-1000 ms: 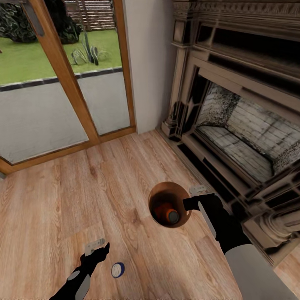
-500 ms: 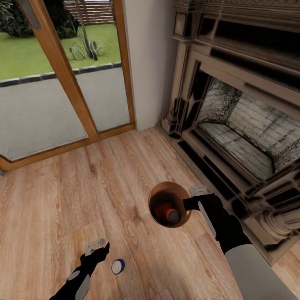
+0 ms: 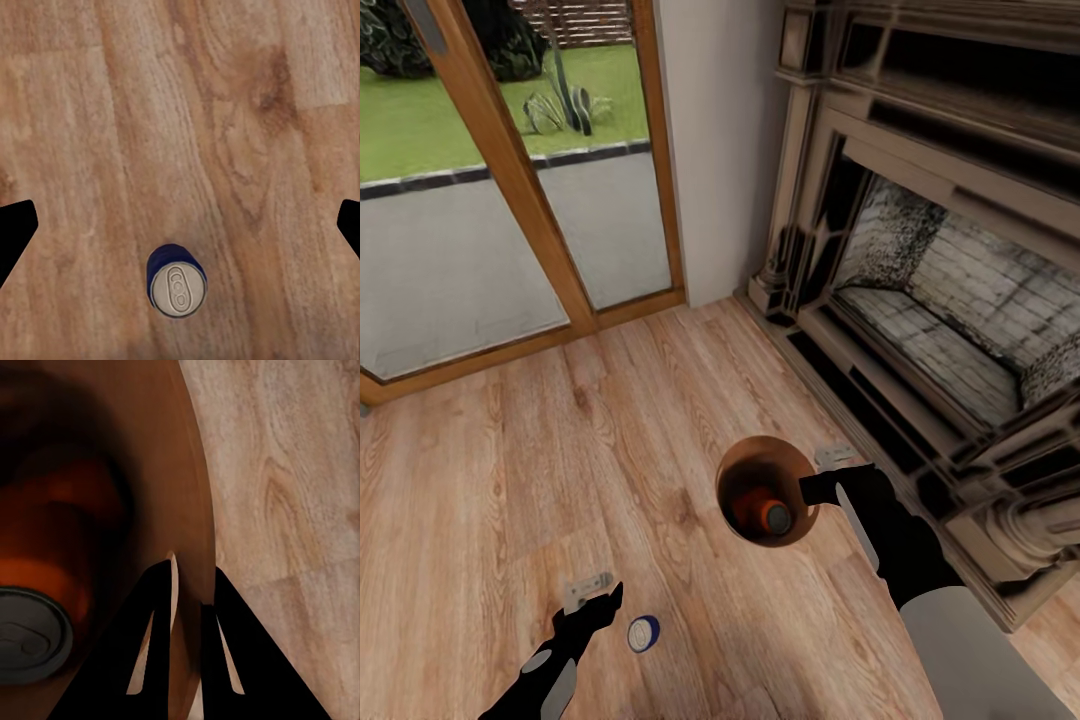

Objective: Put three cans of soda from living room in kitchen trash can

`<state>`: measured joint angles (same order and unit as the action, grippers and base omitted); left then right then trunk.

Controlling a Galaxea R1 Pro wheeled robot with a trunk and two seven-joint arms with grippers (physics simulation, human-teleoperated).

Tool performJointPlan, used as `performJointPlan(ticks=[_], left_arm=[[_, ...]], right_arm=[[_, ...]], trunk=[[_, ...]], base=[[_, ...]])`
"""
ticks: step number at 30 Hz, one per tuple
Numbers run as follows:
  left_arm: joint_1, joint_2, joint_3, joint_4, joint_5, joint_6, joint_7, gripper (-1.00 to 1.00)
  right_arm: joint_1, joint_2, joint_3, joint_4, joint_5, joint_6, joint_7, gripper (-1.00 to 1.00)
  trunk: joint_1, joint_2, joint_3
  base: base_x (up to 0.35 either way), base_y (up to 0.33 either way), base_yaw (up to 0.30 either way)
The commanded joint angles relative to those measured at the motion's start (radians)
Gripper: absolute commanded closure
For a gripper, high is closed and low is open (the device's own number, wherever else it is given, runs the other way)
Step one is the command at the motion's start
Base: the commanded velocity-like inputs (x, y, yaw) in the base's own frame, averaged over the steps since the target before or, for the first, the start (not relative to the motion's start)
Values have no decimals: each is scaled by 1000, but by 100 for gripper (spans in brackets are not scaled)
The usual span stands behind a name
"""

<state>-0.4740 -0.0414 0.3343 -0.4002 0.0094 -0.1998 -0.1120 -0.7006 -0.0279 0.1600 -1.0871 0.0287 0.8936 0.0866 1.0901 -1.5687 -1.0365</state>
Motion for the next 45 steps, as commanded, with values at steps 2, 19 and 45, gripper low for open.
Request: performJointPlan(ticks=[2,19,45], left_arm=[[0,0,0,0,0,0,0,-100],[0,0,-1,0,0,0,-1,-100],[0,0,-1,1,0,0,-1,-100]], right_arm=[[0,0,-1,-1,-21,0,13,100],[0,0,-2,-2,-21,1,14,100],[0,0,-4,-123,-29,107,18,100]], trunk=[[8,-14,-7],[73,-133,-67],[173,-315,-190]], base=[[0,0,0],[0,0,0],[0,0,0]])
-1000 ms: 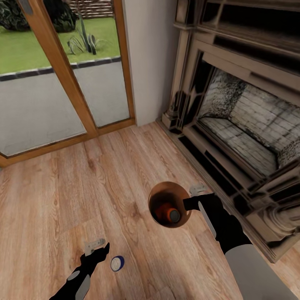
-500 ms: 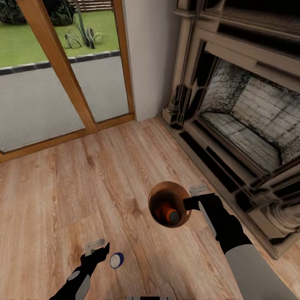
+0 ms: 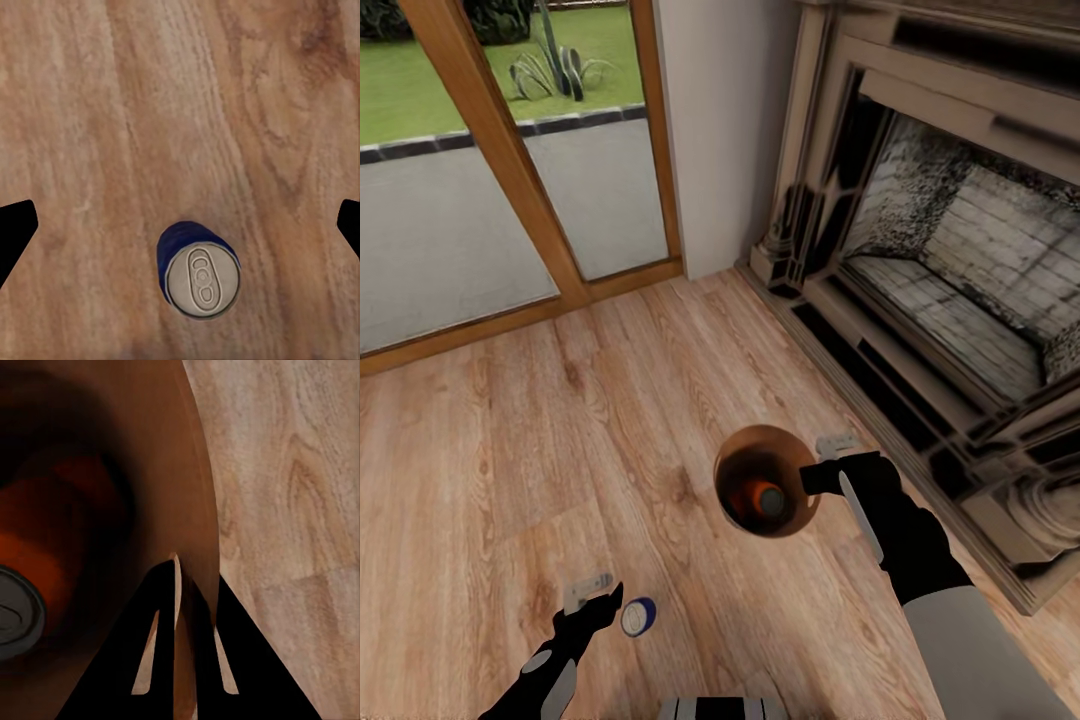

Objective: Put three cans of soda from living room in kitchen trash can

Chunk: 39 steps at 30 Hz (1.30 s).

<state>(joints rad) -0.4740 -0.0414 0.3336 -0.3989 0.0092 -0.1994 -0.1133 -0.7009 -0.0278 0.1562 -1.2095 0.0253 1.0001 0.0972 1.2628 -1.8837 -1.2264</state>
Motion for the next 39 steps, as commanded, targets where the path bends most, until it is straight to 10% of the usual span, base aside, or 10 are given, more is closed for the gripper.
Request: performJointPlan(ticks=[1,18,39], left_arm=[[0,0,0,0,0,0,0,-100],[0,-2,-1,0,0,0,0,-100],[0,-2,1,0,0,-1,0,-100]], right_arm=[[0,0,0,-1,-25,1,7,100],[0,0,0,-4,-26,3,7,100],[0,0,0,-4,-24,2,7,100]], trunk=[[4,-7,-5],[69,-126,-86],[69,-126,-95]], base=[[0,0,0],[0,0,0],[0,-114,0]])
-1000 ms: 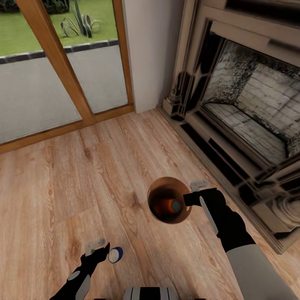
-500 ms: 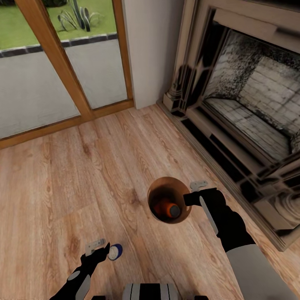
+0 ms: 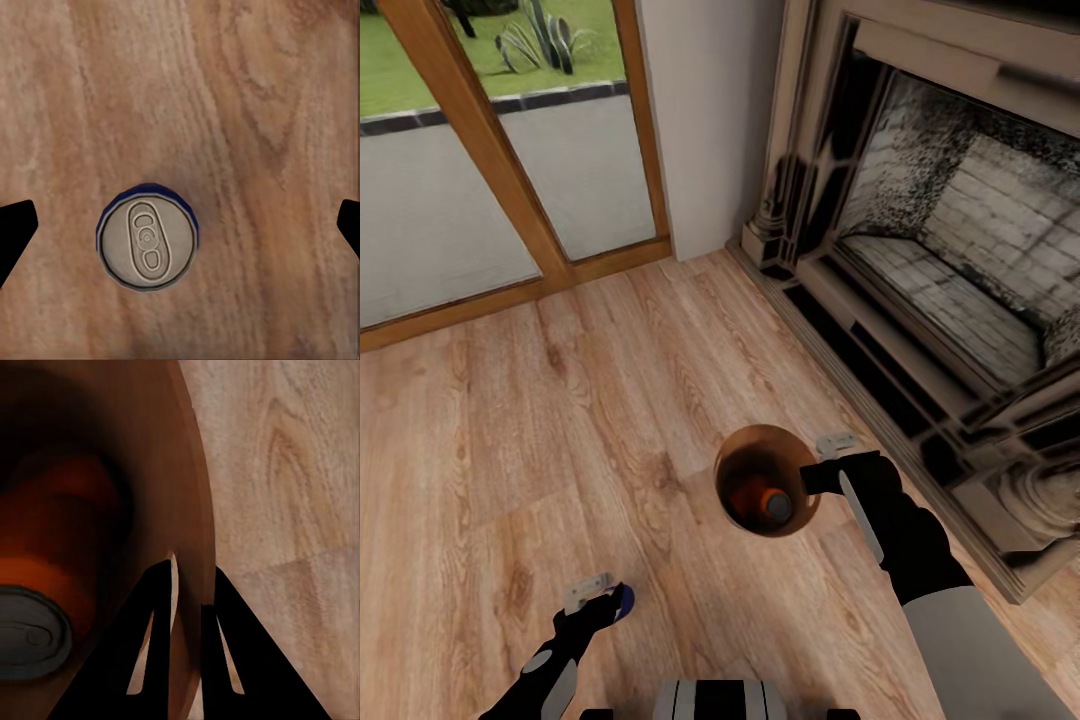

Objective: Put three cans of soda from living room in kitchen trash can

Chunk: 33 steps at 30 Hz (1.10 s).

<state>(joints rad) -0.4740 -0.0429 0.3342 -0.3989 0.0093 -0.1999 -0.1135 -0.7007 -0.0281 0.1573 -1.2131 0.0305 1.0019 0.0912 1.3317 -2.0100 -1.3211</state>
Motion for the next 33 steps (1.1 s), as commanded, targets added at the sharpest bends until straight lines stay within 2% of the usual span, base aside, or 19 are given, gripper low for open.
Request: performJointPlan(ticks=[1,26,33], left_arm=[[0,0,0,0,0,0,0,-100],[0,0,-1,0,-1,0,0,-100],[0,0,-1,0,0,0,0,-100]], right_arm=[[0,0,-1,0,-29,1,13,100],[0,0,-1,0,-31,0,12,100],[0,0,-1,0,-31,0,13,100]], trunk=[[0,0,0],[0,0,0],[27,-49,-22]], base=[[0,-41,0],[0,-5,0],[0,0,0]])
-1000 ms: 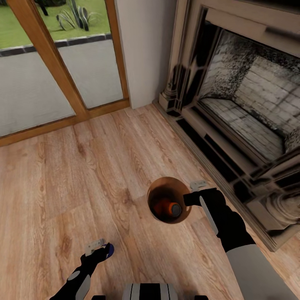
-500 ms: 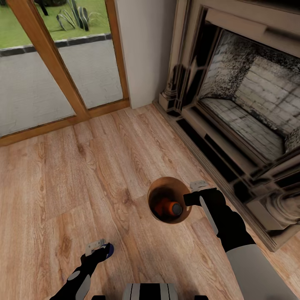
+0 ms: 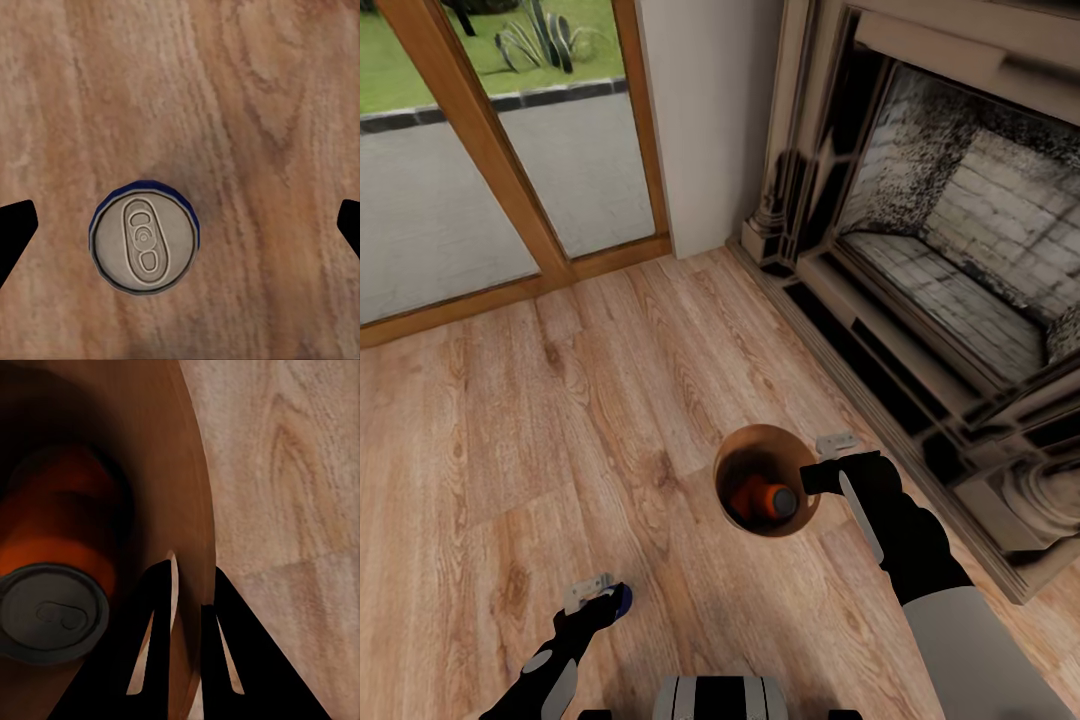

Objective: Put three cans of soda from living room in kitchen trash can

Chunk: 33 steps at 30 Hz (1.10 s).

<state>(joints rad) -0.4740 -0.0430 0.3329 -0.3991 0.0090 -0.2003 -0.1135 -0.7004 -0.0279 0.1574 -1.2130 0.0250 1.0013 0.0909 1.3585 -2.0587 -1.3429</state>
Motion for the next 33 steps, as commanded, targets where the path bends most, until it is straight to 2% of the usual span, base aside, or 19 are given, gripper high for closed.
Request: performJointPlan(ticks=[1,26,33], left_arm=[[0,0,0,0,0,0,0,-100],[0,0,0,0,0,0,0,-100],[0,0,0,0,0,0,0,-100]], right_arm=[[0,0,-1,0,-26,0,13,100],[1,0,-1,0,-26,1,13,100],[1,0,-1,-1,-26,0,13,100]], trunk=[[4,-7,-3],[100,-182,-81],[100,-182,-81]], base=[[0,0,0],[0,0,0],[0,0,0]])
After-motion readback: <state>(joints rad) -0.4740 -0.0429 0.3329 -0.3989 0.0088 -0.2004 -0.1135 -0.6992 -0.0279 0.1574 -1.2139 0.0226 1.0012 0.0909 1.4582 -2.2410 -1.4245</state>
